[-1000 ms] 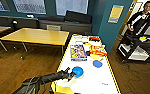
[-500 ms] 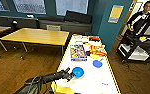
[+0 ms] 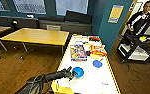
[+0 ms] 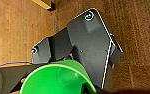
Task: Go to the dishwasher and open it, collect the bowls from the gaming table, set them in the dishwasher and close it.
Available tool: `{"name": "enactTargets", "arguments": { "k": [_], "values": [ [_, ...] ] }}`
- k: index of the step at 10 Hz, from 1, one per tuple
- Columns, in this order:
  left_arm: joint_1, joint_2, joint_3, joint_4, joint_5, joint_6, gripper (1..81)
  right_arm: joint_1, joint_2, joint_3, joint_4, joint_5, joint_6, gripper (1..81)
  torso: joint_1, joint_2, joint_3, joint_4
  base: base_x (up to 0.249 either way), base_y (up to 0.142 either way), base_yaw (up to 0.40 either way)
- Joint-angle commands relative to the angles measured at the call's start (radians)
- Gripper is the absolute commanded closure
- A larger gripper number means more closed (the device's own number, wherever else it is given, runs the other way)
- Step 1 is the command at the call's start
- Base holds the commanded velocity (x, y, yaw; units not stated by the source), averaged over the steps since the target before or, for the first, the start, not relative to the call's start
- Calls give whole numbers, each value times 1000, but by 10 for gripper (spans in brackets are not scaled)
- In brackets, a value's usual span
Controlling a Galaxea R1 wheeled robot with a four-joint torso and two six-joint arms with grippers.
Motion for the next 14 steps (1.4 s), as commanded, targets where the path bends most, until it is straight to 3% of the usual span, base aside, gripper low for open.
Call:
{"name": "enactTargets", "arguments": {
  "k": [1, 8, 9, 11, 12, 14],
  "values": [
    [-143, 17, 5, 14, 27, -2, 10, 26, -34, -1, -19, -29, 5, 811, 0, 0, 0, 0, 0, 0, 0],
    [-74, 42, -32, 48, 27, 0, 10, 29, -8, -44, -17, -29, 8, 811, 0, 0, 0, 0, 0, 0, 0],
    [-62, 45, -29, 76, 27, 0, 811, 29, -8, -46, -17, -29, 9, 811, 0, 0, 0, 0, 0, 0, 0],
    [-42, 45, -11, 148, 29, 1, 811, 29, -8, -46, -17, -29, 9, 811, 0, 0, 0, 0, 0, 0, 0],
    [-37, 31, 40, 213, 32, 1, 811, 29, -8, -46, -19, -29, 9, 811, 0, 0, 0, 0, 0, 0, 0],
    [-57, -42, 227, 325, 78, 0, 811, 29, -10, -41, -19, -30, 9, 811, 0, 0, 0, 0, 0, 0, 0]
  ]
}}
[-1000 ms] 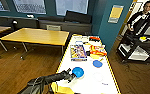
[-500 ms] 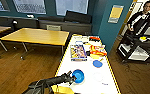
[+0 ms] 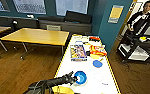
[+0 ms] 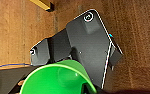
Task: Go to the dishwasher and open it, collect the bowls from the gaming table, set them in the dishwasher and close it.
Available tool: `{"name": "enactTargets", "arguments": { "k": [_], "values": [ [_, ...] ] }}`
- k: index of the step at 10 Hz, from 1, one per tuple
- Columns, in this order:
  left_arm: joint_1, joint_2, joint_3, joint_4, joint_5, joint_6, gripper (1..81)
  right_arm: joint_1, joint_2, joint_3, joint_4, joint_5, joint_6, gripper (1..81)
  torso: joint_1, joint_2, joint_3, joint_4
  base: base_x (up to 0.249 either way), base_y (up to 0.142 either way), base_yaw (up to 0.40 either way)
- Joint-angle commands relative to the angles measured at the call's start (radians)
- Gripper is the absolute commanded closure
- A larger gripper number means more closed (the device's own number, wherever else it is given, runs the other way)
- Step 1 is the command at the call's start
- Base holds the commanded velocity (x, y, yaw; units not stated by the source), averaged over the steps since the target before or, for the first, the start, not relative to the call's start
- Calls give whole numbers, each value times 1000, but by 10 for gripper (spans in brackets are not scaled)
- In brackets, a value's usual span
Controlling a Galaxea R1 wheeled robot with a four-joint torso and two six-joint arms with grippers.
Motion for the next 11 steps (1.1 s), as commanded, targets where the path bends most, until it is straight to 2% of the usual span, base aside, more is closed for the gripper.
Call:
{"name": "enactTargets", "arguments": {
  "k": [1, 2, 3, 6, 8, 9, 11],
  "values": [
    [-160, -106, 300, 160, 112, 3, 811, 22, -40, 3, -16, -30, 2, 811, 0, 0, 0, 0, 0, 0, 0],
    [-179, -157, 402, 190, 153, 3, 811, 20, -40, 5, -18, -30, 2, 811, 0, 0, 0, 0, 0, 0, 0],
    [-194, -198, 473, 203, 180, 3, 811, 19, -41, 5, -19, -30, 2, 811, 0, 0, 0, 0, 0, 0, 0],
    [-226, -309, 614, 206, 181, 0, 811, 18, -40, -2, -21, -31, 2, 811, 0, 0, 0, 0, 0, 0, 0],
    [-237, -353, 679, 211, 218, 4, 811, 17, -38, -6, -21, -31, 2, 811, 0, 0, 0, 0, 0, 0, 0],
    [-226, -402, 717, 232, 220, 6, 811, 15, -37, -14, -21, -31, 2, 811, 0, 0, 0, 0, 0, 0, 0],
    [-211, -569, 845, 234, 220, 17, 811, 14, -35, -20, -21, -31, 2, 811, 0, 0, 0, 0, 0, 0, 0]
  ]
}}
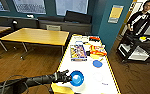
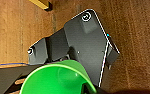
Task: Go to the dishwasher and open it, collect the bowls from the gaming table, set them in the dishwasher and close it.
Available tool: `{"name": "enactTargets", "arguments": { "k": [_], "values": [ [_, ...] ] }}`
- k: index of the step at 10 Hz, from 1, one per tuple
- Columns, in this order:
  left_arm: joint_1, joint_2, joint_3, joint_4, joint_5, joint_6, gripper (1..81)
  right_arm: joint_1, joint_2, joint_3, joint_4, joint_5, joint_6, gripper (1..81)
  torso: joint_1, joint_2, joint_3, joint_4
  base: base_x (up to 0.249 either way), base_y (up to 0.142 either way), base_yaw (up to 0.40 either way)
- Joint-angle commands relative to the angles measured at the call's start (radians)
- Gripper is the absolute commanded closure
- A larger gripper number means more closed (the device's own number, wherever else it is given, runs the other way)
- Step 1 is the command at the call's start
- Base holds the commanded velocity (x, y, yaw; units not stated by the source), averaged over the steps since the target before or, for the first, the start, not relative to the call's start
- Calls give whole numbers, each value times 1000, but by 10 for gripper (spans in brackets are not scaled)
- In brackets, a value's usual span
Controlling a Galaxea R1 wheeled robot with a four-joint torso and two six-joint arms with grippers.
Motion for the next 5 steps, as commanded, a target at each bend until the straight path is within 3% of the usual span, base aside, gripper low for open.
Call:
{"name": "enactTargets", "arguments": {
  "k": [1, 3, 5],
  "values": [
    [-143, -231, 233, 64, 44, 16, 811, 18, -36, -3, -20, -30, 2, 811, 0, 0, 0, 0, 0, 0, 0],
    [-141, -384, 378, 90, 43, 15, 811, 15, -34, -3, -20, -30, 2, 811, 0, 0, 0, 0, 0, 0, 0],
    [-105, -476, 451, 93, 43, 19, 811, 10, -29, -21, -20, -32, 2, 811, 0, 0, 0, 0, 0, 0, 0]
  ]
}}
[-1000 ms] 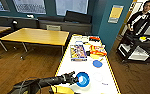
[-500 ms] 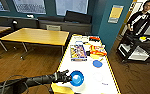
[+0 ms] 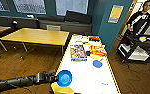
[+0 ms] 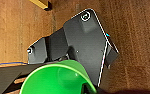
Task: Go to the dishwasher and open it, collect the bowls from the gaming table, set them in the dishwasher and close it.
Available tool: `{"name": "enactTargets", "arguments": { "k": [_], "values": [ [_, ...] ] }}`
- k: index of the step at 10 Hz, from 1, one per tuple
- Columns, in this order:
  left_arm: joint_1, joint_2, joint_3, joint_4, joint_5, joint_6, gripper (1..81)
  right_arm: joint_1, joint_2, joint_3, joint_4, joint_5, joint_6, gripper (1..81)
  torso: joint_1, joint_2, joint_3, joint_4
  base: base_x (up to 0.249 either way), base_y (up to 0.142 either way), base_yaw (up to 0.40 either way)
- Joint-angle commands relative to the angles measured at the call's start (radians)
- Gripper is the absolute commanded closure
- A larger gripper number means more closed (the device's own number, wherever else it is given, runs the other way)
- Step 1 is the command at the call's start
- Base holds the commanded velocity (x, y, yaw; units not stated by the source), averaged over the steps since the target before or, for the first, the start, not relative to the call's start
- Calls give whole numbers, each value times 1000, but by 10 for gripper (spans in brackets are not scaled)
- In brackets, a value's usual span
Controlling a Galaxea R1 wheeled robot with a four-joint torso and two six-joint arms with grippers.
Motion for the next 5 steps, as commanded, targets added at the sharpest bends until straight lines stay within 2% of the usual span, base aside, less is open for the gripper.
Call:
{"name": "enactTargets", "arguments": {
  "k": [1, 3, 5],
  "values": [
    [-30, -178, 176, 69, 20, 22, 811, 7, -23, -37, -19, -32, 4, 811, 0, 0, 0, 0, 0, 0, 0],
    [128, -233, 176, 91, 5, 67, 811, 2, -4, -70, -19, -32, 4, 811, 0, 0, 0, 0, 0, 0, 0],
    [283, -273, 127, 159, -50, 73, 811, 2, 5, -84, -19, -41, 6, 811, 0, 0, 0, 0, 0, 0, 0]
  ]
}}
